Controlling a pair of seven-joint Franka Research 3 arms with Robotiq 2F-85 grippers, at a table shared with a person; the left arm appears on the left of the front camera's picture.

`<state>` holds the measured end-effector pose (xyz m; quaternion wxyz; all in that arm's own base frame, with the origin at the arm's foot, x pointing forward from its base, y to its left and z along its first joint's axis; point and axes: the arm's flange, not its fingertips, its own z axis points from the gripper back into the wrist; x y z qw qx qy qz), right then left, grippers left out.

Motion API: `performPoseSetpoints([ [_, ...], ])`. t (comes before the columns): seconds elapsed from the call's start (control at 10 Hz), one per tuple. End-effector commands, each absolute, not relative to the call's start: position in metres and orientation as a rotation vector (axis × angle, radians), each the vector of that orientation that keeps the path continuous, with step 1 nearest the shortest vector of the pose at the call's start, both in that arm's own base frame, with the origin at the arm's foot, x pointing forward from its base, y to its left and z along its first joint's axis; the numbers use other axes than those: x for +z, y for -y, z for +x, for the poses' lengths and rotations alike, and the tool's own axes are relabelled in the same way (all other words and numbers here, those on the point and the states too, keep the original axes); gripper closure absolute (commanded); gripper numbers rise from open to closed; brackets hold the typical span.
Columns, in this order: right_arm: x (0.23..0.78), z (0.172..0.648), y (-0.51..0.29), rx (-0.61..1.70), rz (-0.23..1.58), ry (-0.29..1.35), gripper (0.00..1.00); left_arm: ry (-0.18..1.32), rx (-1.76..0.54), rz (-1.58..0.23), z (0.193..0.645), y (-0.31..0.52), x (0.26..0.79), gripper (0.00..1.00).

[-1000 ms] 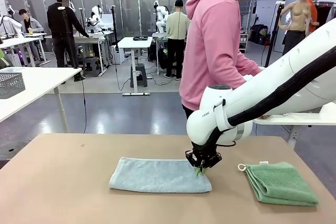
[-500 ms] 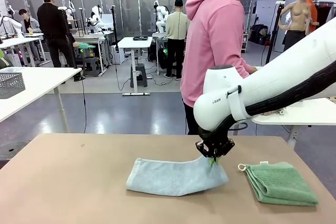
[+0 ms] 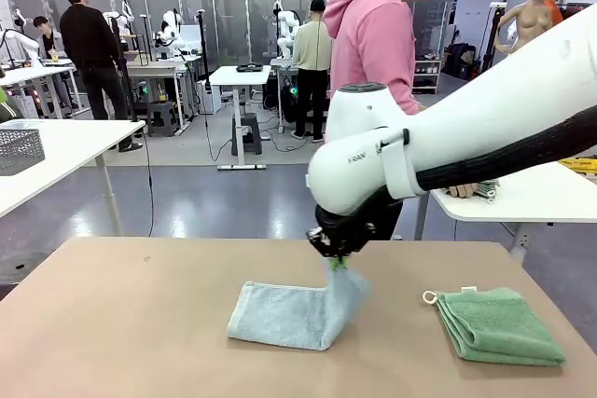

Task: Fold the towels and place them in the basket.
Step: When a person lays out a Towel with hook on the table, fold it in half twice.

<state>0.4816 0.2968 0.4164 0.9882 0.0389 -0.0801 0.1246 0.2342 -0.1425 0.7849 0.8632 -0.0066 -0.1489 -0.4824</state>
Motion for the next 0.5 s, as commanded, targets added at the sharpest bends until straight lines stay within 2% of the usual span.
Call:
performPoseSetpoints([
  [0.0,0.405,0.492,-0.317,0.283,0.237,0.131,1.00,0.318,-1.002,-0.011,0.233,0.142,0.787,0.07],
  [0.4,0.378,0.506,-0.367,0.271,0.331,0.085,1.00,0.318,-1.002,-0.011,0.233,0.142,0.787,0.07],
])
